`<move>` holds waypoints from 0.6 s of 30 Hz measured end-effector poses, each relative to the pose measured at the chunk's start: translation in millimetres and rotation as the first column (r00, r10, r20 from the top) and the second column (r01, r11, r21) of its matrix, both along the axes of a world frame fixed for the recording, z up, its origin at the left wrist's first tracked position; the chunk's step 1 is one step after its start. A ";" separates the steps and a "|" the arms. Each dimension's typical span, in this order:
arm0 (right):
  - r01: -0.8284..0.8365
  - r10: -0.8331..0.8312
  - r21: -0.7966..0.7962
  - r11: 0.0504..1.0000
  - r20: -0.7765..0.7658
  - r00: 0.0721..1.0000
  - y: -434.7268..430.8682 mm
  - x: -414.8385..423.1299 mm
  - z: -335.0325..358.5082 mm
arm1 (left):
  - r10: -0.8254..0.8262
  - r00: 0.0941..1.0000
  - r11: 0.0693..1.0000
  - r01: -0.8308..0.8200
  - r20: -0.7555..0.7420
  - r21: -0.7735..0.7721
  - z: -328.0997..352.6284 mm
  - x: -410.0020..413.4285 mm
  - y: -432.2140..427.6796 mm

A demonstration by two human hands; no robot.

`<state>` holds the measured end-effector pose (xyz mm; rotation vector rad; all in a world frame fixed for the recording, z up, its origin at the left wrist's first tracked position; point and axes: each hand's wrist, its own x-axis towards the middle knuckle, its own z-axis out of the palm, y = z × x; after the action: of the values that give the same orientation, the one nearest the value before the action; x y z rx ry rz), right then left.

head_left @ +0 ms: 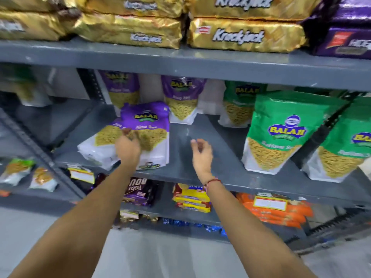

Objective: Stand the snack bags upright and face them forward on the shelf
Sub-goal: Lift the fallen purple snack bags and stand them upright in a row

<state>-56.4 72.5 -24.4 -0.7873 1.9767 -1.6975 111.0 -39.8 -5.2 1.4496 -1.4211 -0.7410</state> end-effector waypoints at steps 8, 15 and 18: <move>-0.651 0.511 0.218 0.727 0.461 0.725 -52.4 41.5 1.0 | -0.194 0.981 0.894 0.167 0.024 0.415 -32.1 50.7 -4.6; -0.609 0.552 0.087 0.788 0.336 0.763 -42.4 40.7 -6.3 | -0.365 0.842 0.686 0.531 -0.397 0.497 -42.2 59.8 -3.2; -0.594 0.568 0.020 0.804 0.268 0.778 -33.8 36.4 -4.3 | -0.454 0.795 0.720 0.594 -0.403 0.360 -40.0 62.3 5.3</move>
<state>-20.0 38.8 -28.7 -0.9684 1.4270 -1.2365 173.3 -34.5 -45.3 1.1933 -1.4951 -1.7047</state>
